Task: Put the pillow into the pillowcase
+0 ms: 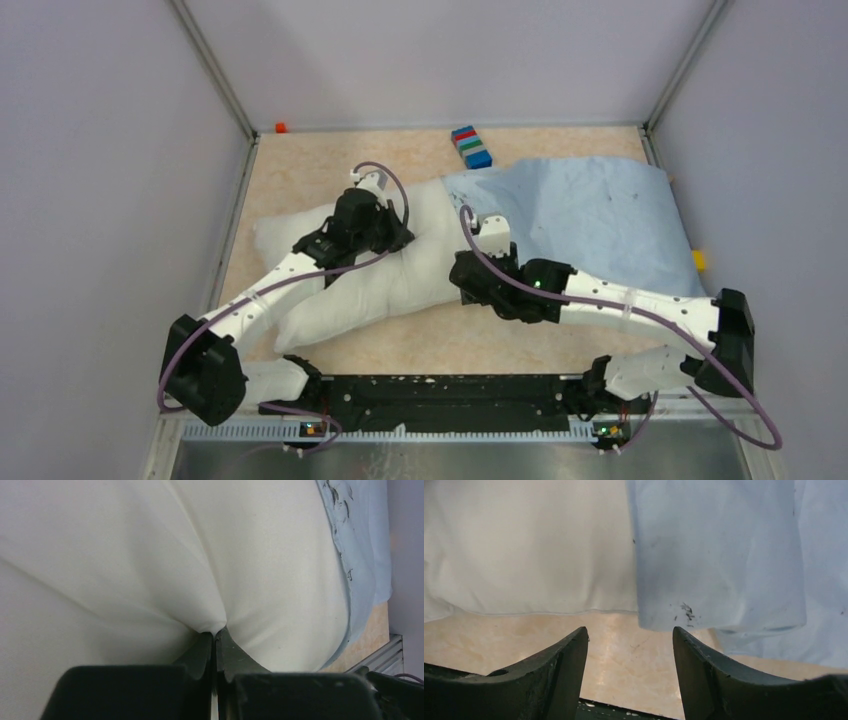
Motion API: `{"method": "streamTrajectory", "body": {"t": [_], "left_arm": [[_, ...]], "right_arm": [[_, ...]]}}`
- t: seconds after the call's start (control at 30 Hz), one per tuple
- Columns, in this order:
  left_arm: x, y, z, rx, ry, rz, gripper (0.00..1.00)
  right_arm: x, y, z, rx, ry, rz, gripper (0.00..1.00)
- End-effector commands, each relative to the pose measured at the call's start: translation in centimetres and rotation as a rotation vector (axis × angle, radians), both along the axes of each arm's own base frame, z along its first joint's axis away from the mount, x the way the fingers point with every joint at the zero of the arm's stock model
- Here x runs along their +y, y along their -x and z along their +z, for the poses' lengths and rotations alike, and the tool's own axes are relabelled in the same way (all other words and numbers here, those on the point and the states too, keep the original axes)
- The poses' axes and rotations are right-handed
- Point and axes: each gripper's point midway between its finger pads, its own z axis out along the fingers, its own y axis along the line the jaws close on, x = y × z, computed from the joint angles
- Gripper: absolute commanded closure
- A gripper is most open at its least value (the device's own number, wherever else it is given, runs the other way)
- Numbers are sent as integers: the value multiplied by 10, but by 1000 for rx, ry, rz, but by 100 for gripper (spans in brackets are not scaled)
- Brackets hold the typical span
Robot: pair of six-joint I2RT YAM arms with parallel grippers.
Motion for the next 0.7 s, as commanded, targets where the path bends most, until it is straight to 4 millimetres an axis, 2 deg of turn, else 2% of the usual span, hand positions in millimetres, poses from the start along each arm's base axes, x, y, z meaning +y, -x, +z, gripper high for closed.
{"method": "streamTrajectory", "body": {"t": [0.0,0.27,0.43,0.5,0.67], "left_arm": [[-2,8,-16,41,0,-22,100],[3,8,-12,24,-13,-10,100],[4,7,-13,24,-13,-7,100],[3,7,-13,23,-11,-9,100],[3,6,-13,24,-9,-7,100]], "right_arm": [[-16,7,-31,37,2,-136,38],[-20,3,-55,47,112,-181,39],[-29,2,-66,45,179,-208,48],[-34,0,-65,32,204,-218,56],[-31,-6,-52,10,245,-200,94]]}}
